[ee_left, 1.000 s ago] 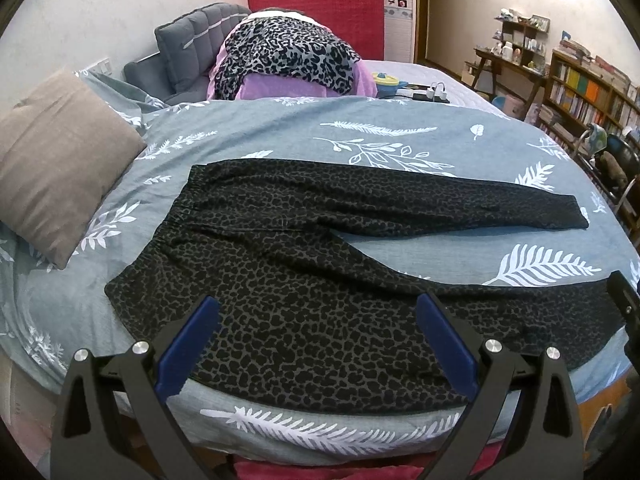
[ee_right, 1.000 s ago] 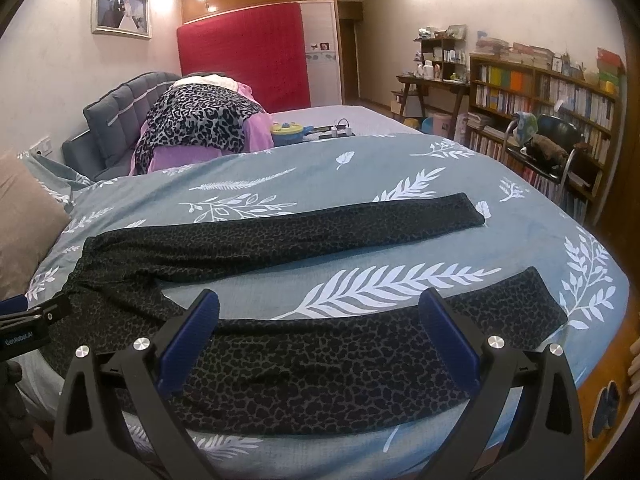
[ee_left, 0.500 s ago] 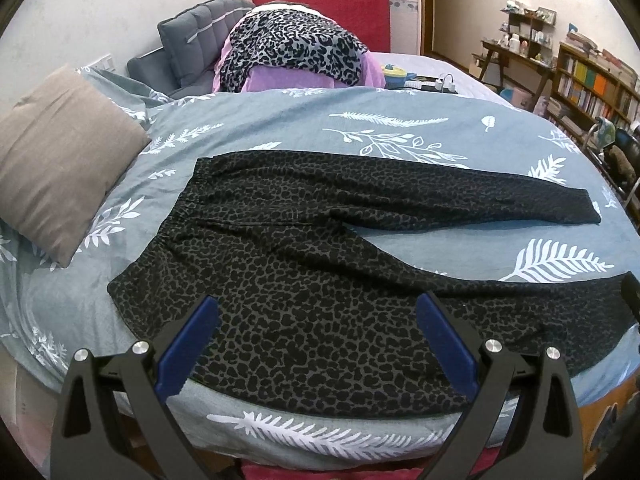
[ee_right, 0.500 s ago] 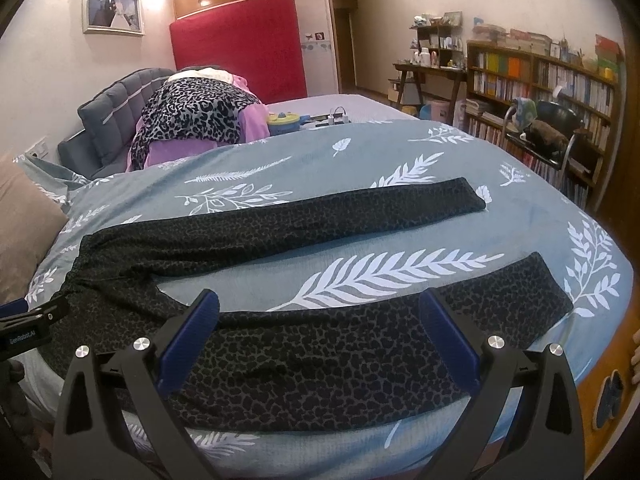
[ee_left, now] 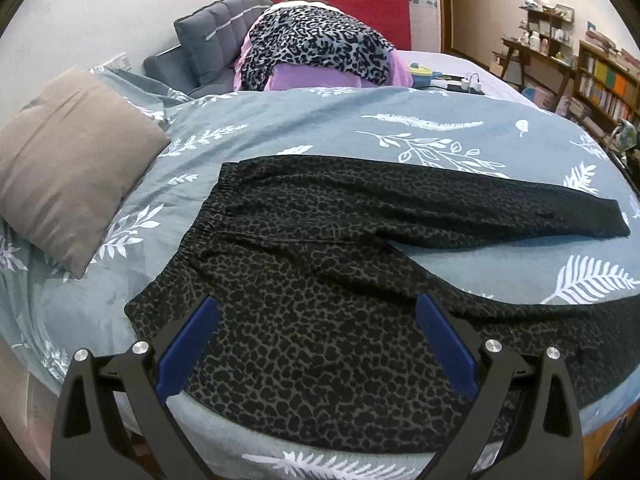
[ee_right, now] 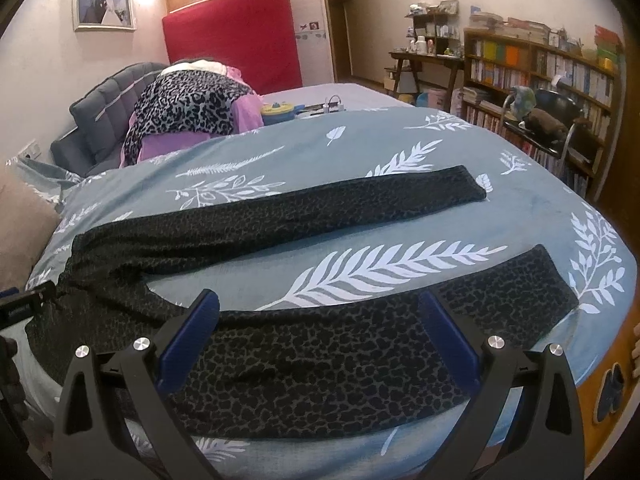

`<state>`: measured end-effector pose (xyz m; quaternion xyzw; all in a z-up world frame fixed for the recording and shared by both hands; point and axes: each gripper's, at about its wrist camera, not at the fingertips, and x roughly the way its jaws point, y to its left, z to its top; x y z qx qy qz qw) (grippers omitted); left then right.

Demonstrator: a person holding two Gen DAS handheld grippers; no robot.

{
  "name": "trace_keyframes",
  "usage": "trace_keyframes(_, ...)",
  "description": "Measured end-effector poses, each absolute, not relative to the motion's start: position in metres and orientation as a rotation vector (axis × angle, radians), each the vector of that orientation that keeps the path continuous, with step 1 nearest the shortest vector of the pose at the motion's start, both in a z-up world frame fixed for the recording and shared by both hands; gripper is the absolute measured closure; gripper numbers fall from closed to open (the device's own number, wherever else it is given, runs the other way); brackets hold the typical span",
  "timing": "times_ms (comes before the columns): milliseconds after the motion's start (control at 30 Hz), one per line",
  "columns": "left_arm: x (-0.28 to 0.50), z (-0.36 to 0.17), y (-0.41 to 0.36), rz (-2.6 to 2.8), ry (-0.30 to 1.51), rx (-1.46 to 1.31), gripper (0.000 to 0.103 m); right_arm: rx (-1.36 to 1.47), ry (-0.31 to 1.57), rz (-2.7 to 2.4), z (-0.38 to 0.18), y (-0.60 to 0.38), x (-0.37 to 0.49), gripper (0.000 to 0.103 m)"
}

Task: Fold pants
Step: 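Lower the left gripper onto the pants waist and close on the fabric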

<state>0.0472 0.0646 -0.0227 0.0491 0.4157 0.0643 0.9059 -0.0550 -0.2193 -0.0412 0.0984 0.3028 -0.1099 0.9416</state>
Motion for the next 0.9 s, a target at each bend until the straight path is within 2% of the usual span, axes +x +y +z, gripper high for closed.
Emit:
trace_keyframes(467,0.103,-0.032,0.108,0.207,0.9,0.072,0.005,0.219,0.658,-0.202,-0.047,-0.224,-0.024,0.003)
trace_keyframes(900,0.188,-0.05,0.165,0.274,0.92,0.044,0.005,0.221,0.736,-0.176,-0.069,-0.219,0.002,0.003)
